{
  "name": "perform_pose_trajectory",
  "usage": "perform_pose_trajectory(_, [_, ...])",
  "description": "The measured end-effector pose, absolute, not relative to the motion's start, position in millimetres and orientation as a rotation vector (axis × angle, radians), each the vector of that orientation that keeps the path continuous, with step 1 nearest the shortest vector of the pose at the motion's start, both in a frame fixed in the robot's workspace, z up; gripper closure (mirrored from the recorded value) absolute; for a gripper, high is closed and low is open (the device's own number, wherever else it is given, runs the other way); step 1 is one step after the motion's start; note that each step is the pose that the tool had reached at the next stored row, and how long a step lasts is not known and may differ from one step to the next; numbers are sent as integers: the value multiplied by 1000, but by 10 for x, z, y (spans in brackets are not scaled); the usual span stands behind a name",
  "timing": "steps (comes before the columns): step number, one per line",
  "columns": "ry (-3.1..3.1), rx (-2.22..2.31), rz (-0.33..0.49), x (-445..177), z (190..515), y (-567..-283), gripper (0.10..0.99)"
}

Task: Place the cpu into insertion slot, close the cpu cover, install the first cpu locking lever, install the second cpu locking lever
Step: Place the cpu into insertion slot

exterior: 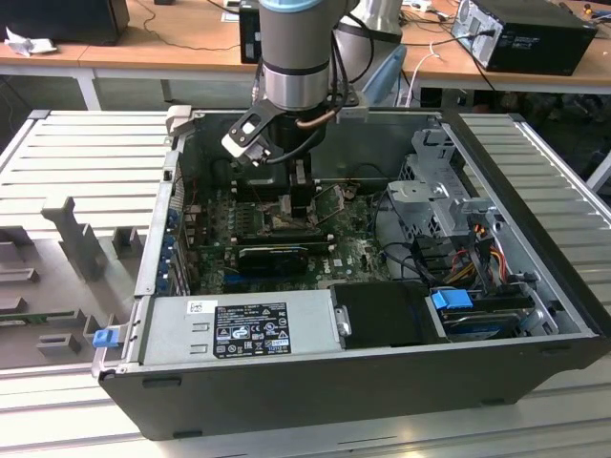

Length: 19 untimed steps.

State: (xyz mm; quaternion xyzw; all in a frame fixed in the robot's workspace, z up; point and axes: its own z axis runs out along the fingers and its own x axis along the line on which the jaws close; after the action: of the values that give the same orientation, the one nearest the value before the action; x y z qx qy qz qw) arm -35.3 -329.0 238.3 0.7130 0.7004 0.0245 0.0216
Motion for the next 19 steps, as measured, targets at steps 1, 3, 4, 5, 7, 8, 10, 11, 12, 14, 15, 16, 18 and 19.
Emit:
perform_pose_trajectory(1, [2171,2209,76,-379,2344,-3275,557])
perform_pose_trajectory(3, [2176,2204,76,-393,2310,-3257,557])
perform_pose_trajectory(4, [2179,2201,76,-396,2285,-3242,557])
perform_pose_trajectory(5, [2180,2201,76,-398,2269,-3230,557])
perform_pose_trajectory(7, [2182,2199,76,-416,2224,-3203,557])
perform_pose_trajectory(8, [2183,2198,76,-424,2210,-3192,557])
perform_pose_trajectory(10, [2184,2196,76,-440,2139,-3154,557])
perform_pose_trajectory(11, [2185,2196,76,-439,2108,-3146,557])
perform_pose_trajectory(12, [2185,2196,76,-439,2092,-3146,557])
perform_pose_trajectory(14, [2184,2196,76,-440,2064,-3146,557])
perform_pose_trajectory(15, [2184,2196,76,-440,2046,-3146,557])
perform_pose_trajectory(16, [2184,2196,76,-440,2036,-3146,557])
perform_pose_trajectory(18, [2184,2196,76,-440,2023,-3146,557])
perform_pose_trajectory(19, [2184,2196,76,-440,2018,-3146,557])
